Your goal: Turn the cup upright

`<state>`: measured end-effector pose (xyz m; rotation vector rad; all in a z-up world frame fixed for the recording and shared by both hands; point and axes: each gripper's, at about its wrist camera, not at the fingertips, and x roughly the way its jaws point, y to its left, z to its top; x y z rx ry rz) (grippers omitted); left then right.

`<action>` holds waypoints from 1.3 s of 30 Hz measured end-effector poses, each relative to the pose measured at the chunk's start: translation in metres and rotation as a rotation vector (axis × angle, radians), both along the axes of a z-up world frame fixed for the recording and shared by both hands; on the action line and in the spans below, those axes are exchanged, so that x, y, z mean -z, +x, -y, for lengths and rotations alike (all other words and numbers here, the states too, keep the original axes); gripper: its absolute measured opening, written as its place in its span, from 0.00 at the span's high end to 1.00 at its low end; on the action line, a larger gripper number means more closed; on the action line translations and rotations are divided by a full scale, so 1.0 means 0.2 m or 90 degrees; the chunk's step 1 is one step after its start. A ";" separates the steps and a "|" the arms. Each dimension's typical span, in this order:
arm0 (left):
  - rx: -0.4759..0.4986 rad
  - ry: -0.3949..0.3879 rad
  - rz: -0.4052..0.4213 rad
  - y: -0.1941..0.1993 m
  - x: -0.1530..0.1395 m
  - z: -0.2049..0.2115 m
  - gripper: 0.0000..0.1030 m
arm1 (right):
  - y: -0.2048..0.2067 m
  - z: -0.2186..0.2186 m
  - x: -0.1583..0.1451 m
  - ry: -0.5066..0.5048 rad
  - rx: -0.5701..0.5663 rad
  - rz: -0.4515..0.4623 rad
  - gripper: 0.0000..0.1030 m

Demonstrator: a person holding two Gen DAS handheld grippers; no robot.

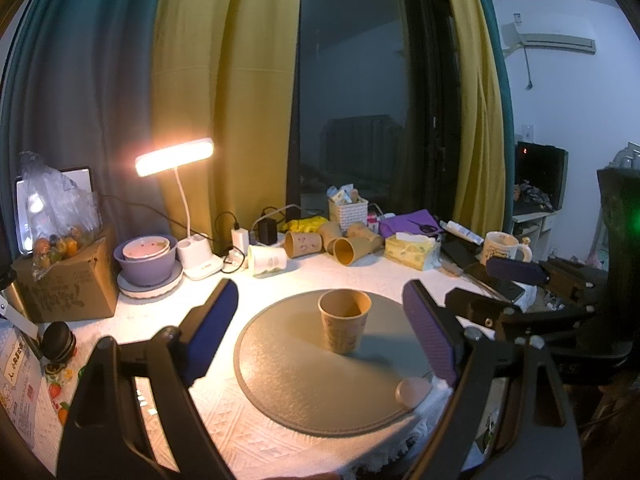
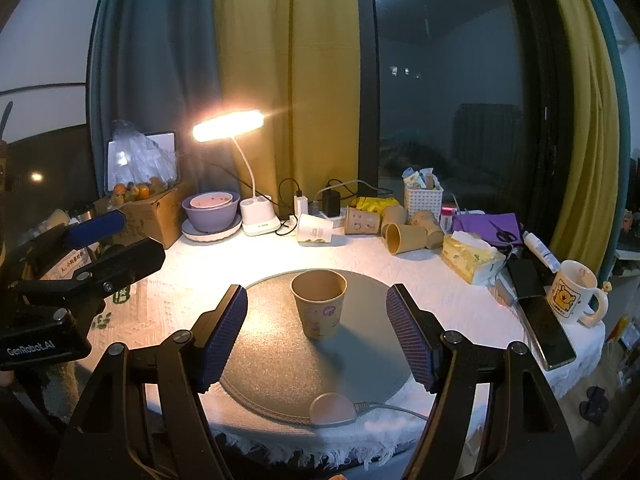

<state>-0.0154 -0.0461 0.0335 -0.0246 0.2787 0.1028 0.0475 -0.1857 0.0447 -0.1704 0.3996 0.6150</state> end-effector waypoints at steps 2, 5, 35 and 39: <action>-0.001 0.001 0.001 -0.01 0.00 0.00 0.17 | 0.00 0.00 0.00 0.000 0.001 -0.001 0.27; 0.000 0.001 0.004 -0.01 0.00 -0.01 0.17 | 0.00 0.00 0.00 -0.001 0.001 -0.001 0.27; -0.001 -0.001 0.005 -0.02 0.00 -0.01 0.17 | 0.00 -0.02 0.02 -0.006 0.000 -0.007 0.27; 0.000 -0.001 0.004 -0.02 0.00 -0.01 0.17 | 0.00 -0.02 0.02 -0.005 0.000 -0.006 0.27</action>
